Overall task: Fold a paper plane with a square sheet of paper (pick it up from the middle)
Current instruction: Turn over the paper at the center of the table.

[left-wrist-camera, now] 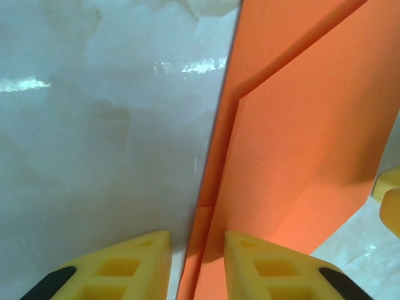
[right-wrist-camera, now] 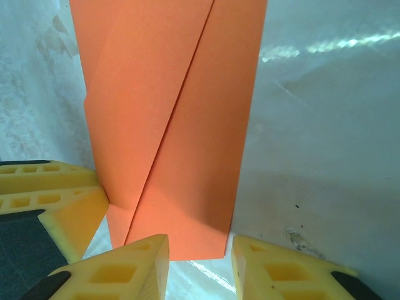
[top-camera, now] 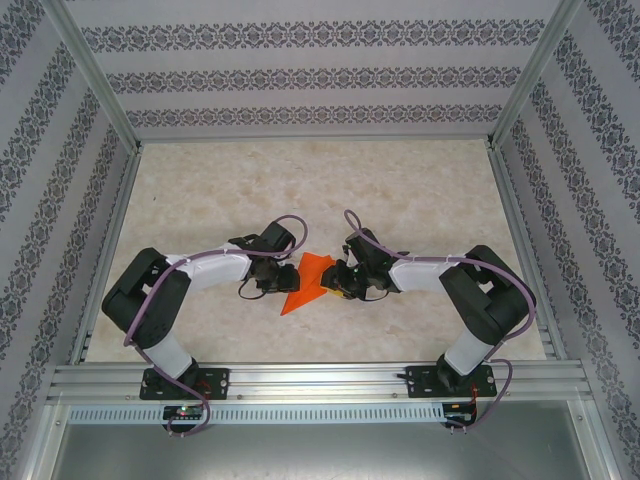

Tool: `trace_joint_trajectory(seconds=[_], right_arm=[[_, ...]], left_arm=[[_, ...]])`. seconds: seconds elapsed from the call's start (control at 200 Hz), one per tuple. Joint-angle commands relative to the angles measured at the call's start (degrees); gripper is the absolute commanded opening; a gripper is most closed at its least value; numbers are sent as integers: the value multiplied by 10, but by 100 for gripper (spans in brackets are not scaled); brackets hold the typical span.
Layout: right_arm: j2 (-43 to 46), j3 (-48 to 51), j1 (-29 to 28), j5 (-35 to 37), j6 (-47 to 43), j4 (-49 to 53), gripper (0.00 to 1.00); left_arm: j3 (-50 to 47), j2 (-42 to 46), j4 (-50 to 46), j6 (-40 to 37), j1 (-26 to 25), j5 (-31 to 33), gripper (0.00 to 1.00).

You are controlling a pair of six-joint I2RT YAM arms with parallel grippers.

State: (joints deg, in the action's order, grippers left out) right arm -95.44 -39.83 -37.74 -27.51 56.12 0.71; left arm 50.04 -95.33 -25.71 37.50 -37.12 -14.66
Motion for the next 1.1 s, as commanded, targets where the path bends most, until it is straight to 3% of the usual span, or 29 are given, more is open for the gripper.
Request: trace_joint_trajectory(seconds=[0.0, 0.774, 1.094], right_arm=[[-27, 5, -7, -10, 11, -62, 33], [-20, 34, 1, -20, 35, -110, 33], [-18, 47, 5, -45, 36, -190, 35]], left_arm=[[-27, -21, 57, 26, -13, -81, 30], [-34, -11, 74, 55, -29, -111, 28], [-28, -6, 75, 60, -33, -111, 28]])
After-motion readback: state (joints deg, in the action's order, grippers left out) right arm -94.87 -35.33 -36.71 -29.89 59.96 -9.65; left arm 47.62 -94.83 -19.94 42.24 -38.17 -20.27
